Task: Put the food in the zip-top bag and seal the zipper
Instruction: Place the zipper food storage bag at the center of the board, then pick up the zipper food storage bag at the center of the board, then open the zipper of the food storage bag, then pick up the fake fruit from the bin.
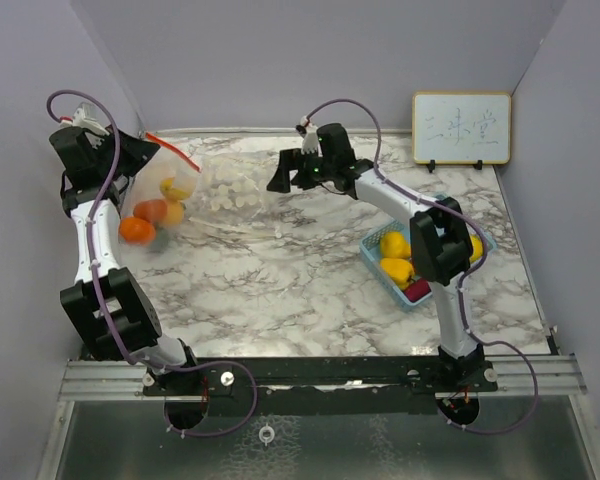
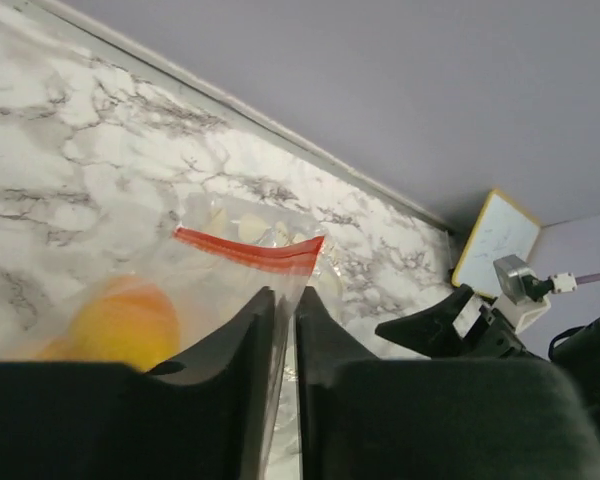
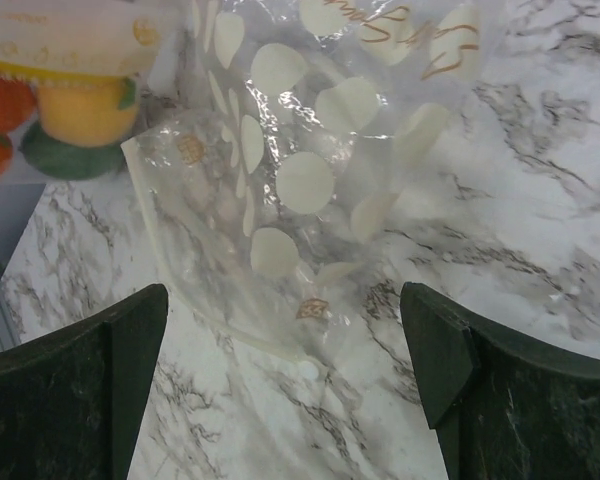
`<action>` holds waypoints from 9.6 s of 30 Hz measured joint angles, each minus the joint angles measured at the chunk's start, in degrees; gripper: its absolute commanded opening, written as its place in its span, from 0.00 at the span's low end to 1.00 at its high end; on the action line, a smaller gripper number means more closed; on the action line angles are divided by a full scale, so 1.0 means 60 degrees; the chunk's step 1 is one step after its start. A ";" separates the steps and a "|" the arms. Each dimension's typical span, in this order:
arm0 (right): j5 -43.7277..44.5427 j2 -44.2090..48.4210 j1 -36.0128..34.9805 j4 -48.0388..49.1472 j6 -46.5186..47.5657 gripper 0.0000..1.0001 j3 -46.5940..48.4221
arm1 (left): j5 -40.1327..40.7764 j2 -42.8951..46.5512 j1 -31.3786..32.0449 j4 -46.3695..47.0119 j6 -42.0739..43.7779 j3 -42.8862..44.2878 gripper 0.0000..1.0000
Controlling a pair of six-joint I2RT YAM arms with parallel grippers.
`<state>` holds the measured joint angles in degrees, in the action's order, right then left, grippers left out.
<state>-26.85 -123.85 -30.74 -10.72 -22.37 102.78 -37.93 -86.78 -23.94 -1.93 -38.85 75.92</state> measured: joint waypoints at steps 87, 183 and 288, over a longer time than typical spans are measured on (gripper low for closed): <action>-0.1045 0.4266 0.2481 0.6499 -1.0491 0.02 -0.5428 | -0.0153 0.1107 0.6084 0.6094 -0.4776 -0.3891 0.65; 0.4918 0.4014 -0.1308 -0.2532 0.2710 0.04 -0.0841 | 0.1158 -0.3781 0.7329 -0.7151 0.1854 0.6400 0.00; 0.6288 0.4583 0.1749 -0.4878 0.0062 0.39 -0.6492 | 0.2244 -0.4218 0.8601 -0.7686 0.4025 0.5723 0.00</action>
<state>10.87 -96.36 -20.25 -39.99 -22.00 63.83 -24.47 -112.09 27.66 -48.05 -14.70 110.26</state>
